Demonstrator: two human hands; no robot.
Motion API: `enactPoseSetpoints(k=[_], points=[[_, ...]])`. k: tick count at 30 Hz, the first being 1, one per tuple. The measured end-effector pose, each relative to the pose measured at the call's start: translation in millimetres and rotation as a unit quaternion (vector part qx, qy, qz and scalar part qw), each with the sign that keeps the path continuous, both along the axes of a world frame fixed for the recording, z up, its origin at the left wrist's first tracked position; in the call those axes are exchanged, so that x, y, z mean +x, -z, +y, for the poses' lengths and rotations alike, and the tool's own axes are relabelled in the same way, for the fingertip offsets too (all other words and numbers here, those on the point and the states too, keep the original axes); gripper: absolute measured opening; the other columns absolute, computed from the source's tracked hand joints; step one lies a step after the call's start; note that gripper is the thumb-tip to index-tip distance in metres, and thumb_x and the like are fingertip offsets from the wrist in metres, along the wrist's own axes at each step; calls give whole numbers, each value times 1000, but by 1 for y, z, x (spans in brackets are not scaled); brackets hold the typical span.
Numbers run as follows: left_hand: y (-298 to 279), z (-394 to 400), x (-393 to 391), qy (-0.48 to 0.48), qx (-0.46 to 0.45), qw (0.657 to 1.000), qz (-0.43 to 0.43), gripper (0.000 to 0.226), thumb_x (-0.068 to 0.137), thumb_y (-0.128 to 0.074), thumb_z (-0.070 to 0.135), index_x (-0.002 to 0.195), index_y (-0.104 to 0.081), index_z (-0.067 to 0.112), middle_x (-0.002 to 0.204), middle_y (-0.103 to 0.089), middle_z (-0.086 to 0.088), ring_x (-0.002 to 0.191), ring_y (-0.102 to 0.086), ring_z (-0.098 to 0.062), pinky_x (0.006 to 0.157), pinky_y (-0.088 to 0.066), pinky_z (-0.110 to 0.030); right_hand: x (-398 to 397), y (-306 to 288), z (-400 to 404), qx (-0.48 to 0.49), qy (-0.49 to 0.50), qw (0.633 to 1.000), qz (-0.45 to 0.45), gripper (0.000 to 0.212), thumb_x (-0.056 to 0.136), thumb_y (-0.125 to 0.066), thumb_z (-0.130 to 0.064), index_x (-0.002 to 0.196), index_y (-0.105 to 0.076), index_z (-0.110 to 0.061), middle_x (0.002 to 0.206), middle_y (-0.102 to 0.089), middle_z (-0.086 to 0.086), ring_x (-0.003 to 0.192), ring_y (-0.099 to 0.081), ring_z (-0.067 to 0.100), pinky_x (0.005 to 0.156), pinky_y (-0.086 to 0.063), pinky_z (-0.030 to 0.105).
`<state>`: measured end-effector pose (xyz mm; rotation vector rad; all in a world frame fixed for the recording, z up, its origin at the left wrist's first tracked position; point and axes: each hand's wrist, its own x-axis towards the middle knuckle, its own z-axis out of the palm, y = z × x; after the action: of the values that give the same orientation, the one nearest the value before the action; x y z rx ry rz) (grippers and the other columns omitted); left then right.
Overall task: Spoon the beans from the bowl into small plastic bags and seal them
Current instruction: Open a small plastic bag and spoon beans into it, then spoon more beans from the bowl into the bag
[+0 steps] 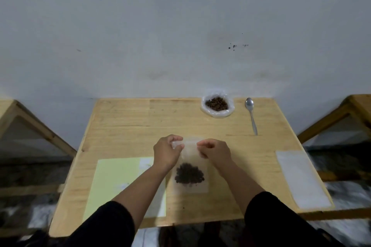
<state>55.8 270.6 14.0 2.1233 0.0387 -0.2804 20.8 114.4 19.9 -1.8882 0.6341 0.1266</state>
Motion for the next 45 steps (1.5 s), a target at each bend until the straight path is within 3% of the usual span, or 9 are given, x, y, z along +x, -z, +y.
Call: enactPoseSetpoints(k=[5, 9, 14, 17, 19, 24, 29, 36, 45], points=[[41, 0, -16, 52, 103, 993, 10, 40, 81, -71, 19, 120, -62, 17, 137, -50, -6, 127, -45, -20, 104, -29, -23, -8, 38, 11, -149, -52, 987, 20, 13, 81, -66, -23, 94, -70, -21, 94, -66, -3, 84, -57, 9, 81, -44, 21], [64, 1, -27, 108, 157, 981, -30, 64, 82, -67, 7, 140, -38, 5, 139, -47, -10, 131, -41, -22, 111, -28, -26, -19, 58, 19, -236, -90, 967, -18, 19, 83, -62, -13, 102, -66, -11, 103, -52, 4, 90, -49, 13, 72, -28, 11], [62, 4, -30, 327, 354, 866, -136, 43, 102, -24, 21, 139, -39, 7, 147, -36, -6, 141, -20, -24, 119, -3, -39, -33, 73, 24, -358, -181, 912, -91, 18, 84, -59, -9, 98, -69, -3, 117, -61, 14, 113, -54, 30, 97, -39, 27], [69, 2, -30, 404, 417, 797, -167, 33, 90, -42, 23, 106, -71, 14, 113, -66, -1, 114, -56, -18, 113, -26, -36, -40, 72, 25, -398, -245, 875, -126, 23, 75, -58, -10, 93, -70, -1, 99, -68, 14, 96, -65, 29, 88, -51, 30], [72, 2, -26, 416, 444, 768, -200, 14, 80, -60, 24, 85, -73, 20, 90, -67, 1, 96, -60, -18, 103, -40, -33, -43, 66, 26, -443, -287, 841, -122, 36, 73, -46, -16, 95, -71, -1, 97, -71, 12, 94, -68, 25, 88, -52, 31], [53, -9, -20, 395, 414, 805, -157, 25, 92, -36, 10, 100, -60, 12, 101, -54, -9, 99, -49, -24, 90, -36, -34, -43, 51, 18, -467, -293, 823, -137, 34, 59, -77, -9, 91, -70, 0, 91, -71, 13, 87, -69, 25, 84, -54, 29], [53, -49, 6, 317, 317, 866, -223, 8, 75, -68, 13, 79, -62, 13, 79, -60, -4, 75, -52, -20, 69, -47, -29, -37, 34, -27, -485, -221, 841, -96, 38, 62, -78, -9, 96, -69, 3, 92, -71, 16, 87, -69, 28, 78, -56, 32], [19, -146, -10, 314, 164, 917, -185, 36, 93, -47, 17, 128, -54, 11, 128, -52, -6, 123, -45, -20, 98, -39, -29, -69, 13, -144, -433, -38, 901, -20, 41, 95, -44, -19, 133, -46, -3, 137, -46, 13, 127, -45, 26, 97, -43, 36], [40, -258, -52, 352, 135, 917, -131, 38, 93, -47, 18, 130, -51, 11, 129, -53, -8, 123, -46, -23, 97, -37, -28, -124, 40, -232, -393, -19, 916, 78, 51, 97, -40, -24, 143, -30, -6, 150, -30, 10, 139, -28, 21, 112, -27, 30]])
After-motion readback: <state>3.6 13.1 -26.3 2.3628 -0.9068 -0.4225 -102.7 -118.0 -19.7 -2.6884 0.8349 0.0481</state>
